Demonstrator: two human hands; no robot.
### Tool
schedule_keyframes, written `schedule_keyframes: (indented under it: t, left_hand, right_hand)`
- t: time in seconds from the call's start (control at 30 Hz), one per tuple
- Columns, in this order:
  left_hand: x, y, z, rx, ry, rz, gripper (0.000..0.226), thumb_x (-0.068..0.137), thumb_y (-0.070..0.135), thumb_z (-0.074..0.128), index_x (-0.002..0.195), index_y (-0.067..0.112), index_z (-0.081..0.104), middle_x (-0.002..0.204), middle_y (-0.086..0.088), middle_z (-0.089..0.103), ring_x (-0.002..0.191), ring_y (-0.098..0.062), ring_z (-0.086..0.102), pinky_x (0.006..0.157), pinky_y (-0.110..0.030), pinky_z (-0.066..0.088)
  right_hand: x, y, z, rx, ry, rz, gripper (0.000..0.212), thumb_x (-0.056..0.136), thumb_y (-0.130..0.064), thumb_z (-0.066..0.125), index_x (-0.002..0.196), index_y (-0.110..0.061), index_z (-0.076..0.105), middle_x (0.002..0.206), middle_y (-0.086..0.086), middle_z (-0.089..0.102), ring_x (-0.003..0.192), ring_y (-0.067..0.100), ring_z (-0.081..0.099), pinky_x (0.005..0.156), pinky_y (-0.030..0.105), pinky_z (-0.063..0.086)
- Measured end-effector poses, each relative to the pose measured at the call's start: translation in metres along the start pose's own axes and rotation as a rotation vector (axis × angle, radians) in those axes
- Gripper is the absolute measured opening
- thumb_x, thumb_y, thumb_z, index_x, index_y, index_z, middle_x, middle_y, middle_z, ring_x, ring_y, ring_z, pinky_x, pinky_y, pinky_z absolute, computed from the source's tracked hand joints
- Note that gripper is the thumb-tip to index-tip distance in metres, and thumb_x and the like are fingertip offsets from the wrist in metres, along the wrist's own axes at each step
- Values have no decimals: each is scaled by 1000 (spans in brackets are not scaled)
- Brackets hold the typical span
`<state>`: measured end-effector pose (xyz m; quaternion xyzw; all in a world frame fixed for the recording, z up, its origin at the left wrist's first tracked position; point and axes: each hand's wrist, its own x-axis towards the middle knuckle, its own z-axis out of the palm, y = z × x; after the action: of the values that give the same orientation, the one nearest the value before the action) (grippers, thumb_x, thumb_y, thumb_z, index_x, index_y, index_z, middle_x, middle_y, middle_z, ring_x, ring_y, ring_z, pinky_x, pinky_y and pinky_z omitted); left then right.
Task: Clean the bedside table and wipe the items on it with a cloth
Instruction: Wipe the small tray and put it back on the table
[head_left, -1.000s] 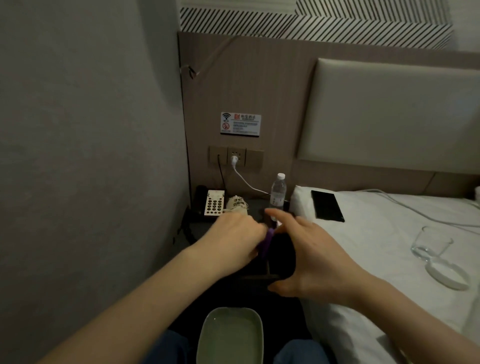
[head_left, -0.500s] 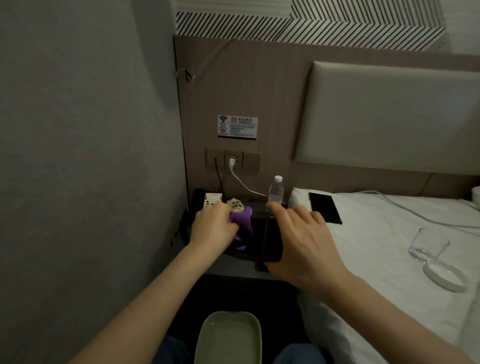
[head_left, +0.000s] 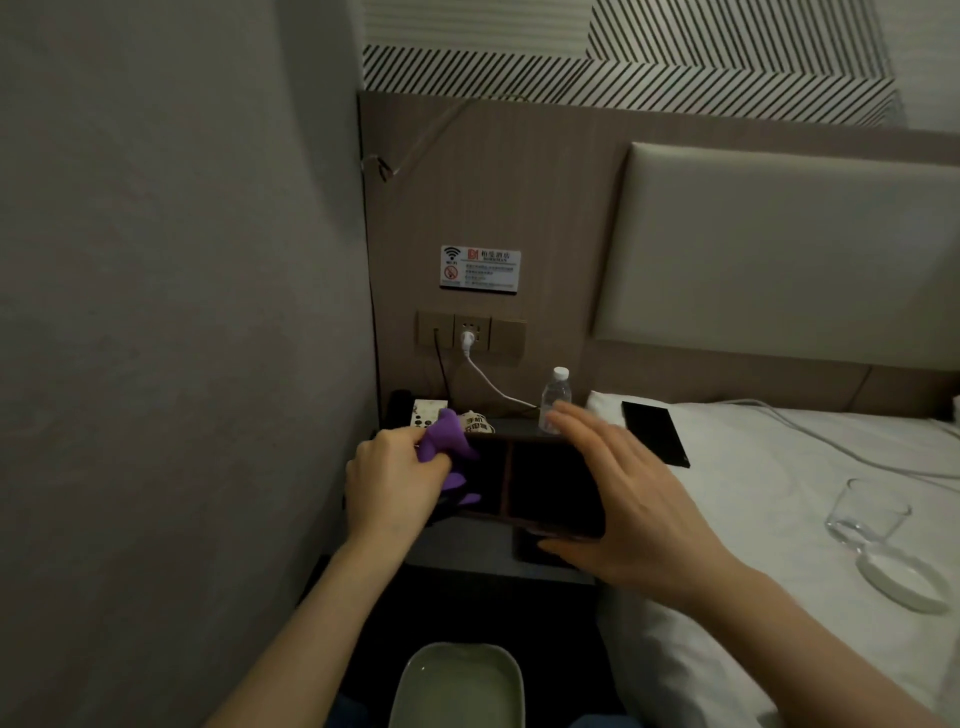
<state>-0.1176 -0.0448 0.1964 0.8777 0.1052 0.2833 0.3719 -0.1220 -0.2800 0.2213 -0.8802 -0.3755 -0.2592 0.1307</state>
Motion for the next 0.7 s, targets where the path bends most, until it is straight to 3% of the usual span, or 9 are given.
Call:
schedule_keyframes:
  t: [0.07, 0.13, 0.27, 0.33, 0.4, 0.47, 0.53, 0.6, 0.7]
  left_hand:
    - [3, 1, -3, -58, -25, 10, 12, 75, 21, 66, 64, 16, 65, 53, 3, 58, 59, -20, 58, 52, -31, 40]
    - [4, 4, -3, -99, -65, 32, 6, 77, 22, 67, 78, 20, 71, 61, 5, 65, 64, -16, 63, 58, -37, 51]
    - [5, 4, 8, -219, -28, -37, 16, 79, 17, 67, 93, 24, 72, 72, 4, 71, 72, -15, 67, 66, -45, 57]
    - [5, 3, 16, -371, -22, -171, 8, 80, 15, 67, 85, 17, 73, 74, -4, 71, 77, -26, 69, 71, -50, 57]
    - [-1, 7, 25, -579, -28, -384, 5, 82, 14, 69, 78, 15, 73, 75, -11, 72, 80, -33, 69, 69, -45, 58]
    - [-7, 14, 32, -903, -24, -680, 7, 85, 11, 68, 90, 7, 72, 83, -14, 72, 83, -33, 69, 60, -35, 56]
    - [-9, 21, 34, -1250, -113, -931, 16, 89, 9, 62, 102, 2, 68, 92, -19, 70, 85, -33, 69, 59, -36, 56]
    - [-11, 28, 31, -1455, -276, -1063, 19, 94, 14, 52, 96, 1, 66, 79, -19, 72, 68, -28, 71, 53, -34, 57]
    - [-16, 34, 34, -1439, -382, -1079, 21, 94, 15, 52, 86, 3, 67, 63, -15, 71, 48, -25, 67, 40, -32, 54]
  right_hand:
    - [-1, 7, -5, 162, 36, 23, 109, 63, -48, 85, 150, -32, 21, 155, -11, 25, 131, 8, 42, 98, 21, 46]
    - [-1, 11, -7, 252, 84, 27, 102, 61, -42, 89, 144, -30, 30, 144, -11, 40, 124, 5, 48, 97, 24, 50]
    - [-1, 5, -3, 45, 179, -128, 87, 60, -34, 84, 134, -19, 40, 132, -3, 47, 119, 19, 50, 93, 27, 49]
    - [0, -1, 2, -34, 200, -162, 78, 67, -42, 72, 135, -19, 39, 134, -1, 45, 122, 22, 47, 94, 27, 44]
    - [3, -4, 7, -75, 258, -163, 72, 72, -41, 69, 134, -18, 40, 134, 1, 46, 122, 25, 46, 97, 32, 43]
    - [4, -5, 14, -136, 305, -189, 71, 72, -34, 75, 133, -18, 42, 134, 4, 47, 124, 30, 47, 99, 40, 43]
    - [4, -8, 23, -202, 307, -247, 71, 71, -27, 77, 133, -19, 43, 136, 7, 46, 126, 33, 45, 97, 45, 43]
    - [2, -10, 29, -255, 299, -312, 72, 71, -25, 78, 133, -21, 43, 137, 9, 45, 127, 35, 44, 95, 47, 43]
    - [0, -7, 29, -297, 307, -341, 63, 76, -27, 70, 133, -22, 43, 137, 9, 45, 125, 35, 44, 95, 47, 40]
